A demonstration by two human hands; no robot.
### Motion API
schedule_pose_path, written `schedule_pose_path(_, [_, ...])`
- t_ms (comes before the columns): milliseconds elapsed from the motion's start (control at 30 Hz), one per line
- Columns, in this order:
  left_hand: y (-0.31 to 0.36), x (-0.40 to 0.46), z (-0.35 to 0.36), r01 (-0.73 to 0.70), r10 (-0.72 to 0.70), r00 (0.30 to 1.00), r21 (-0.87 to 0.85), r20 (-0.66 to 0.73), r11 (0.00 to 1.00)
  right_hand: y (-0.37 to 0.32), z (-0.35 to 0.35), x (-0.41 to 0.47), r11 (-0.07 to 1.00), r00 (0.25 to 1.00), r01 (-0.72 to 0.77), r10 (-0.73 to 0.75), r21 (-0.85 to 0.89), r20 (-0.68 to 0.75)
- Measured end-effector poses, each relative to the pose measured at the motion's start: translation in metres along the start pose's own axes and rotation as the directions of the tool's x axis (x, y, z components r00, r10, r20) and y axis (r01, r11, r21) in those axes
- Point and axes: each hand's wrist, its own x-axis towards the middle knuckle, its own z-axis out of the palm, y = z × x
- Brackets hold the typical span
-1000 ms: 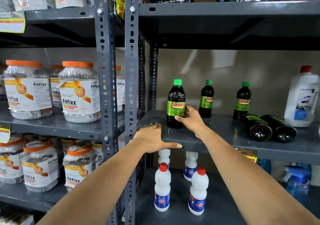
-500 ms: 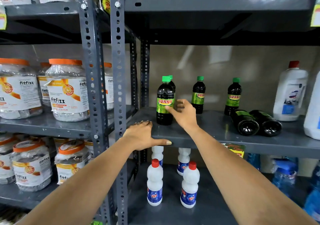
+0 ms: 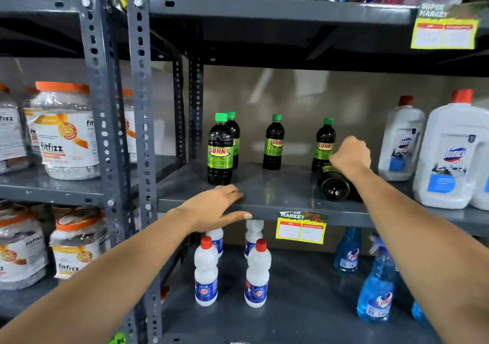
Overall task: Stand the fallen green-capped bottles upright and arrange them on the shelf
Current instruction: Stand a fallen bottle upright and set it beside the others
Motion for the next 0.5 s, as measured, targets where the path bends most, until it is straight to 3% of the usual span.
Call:
schedule_pose_path(100, [0.016, 0.028, -0.004, 0.010, -0.010, 0.995, 0.006, 0.103, 1.000, 0.008, -0.003, 0.004, 0.987, 0.981, 0.020, 0.012, -0.161, 0.196])
schedule_pose_path(200, [0.015, 0.048, -0.007, 0.102, -0.105, 0.969, 0.024, 0.222, 0.995, 0.010, 0.002, 0.007, 0.961, 0.973, 0.079, -0.016, -0.266, 0.232])
schedule_pose_path(367, [0.007, 0.054, 0.006, 0.156, -0.141, 0.968, -0.056, 0.206, 0.986, 0.006, 0.015, 0.010, 0.953, 0.899, 0.023, 0.113, -0.303, 0.423])
schedule_pose_path(500, [0.005, 0.054, 0.009, 0.192, -0.172, 0.963, -0.076, 0.208, 0.978, 0.004, 0.019, 0.010, 0.971, 0.885, -0.025, 0.132, -0.237, 0.447])
